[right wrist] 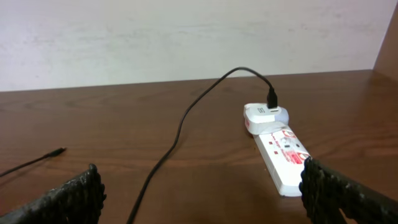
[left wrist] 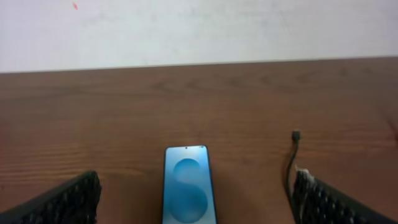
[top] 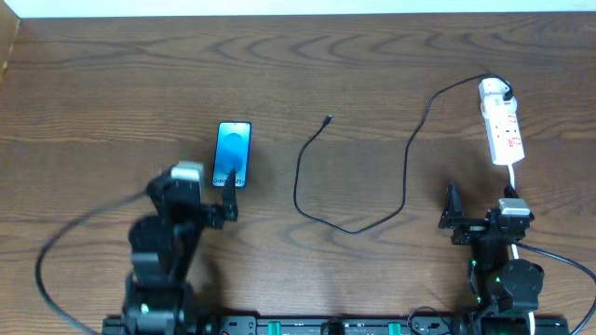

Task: Plug charger to phone and switch on socket
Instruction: 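Move the left gripper forward over the blue smartphone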

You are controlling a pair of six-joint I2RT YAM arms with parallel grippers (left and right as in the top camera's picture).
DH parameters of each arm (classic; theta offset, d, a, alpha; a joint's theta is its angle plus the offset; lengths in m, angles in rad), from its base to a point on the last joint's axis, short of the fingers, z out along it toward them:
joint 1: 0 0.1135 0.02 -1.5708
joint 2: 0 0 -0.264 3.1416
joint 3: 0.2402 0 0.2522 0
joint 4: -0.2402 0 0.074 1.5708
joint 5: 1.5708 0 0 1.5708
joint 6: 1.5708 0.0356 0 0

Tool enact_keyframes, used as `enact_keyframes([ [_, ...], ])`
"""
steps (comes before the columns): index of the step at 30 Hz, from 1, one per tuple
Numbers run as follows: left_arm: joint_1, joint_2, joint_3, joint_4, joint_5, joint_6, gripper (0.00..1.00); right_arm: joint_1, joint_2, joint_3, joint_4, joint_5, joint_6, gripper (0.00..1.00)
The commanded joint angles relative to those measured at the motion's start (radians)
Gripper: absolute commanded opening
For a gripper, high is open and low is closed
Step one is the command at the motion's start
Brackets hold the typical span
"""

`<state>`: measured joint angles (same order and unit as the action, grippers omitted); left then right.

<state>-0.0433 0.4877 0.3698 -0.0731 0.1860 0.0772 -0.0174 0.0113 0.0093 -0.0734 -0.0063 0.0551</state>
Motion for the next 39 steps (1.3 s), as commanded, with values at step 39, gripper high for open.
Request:
enact_keyframes([
  [39, -0.001, 1.336, 1.046, -0.693, 0.019, -0.013, 0.98, 0.013, -0.005, -0.004, -0.002, 0.007, -0.005, 0.99],
])
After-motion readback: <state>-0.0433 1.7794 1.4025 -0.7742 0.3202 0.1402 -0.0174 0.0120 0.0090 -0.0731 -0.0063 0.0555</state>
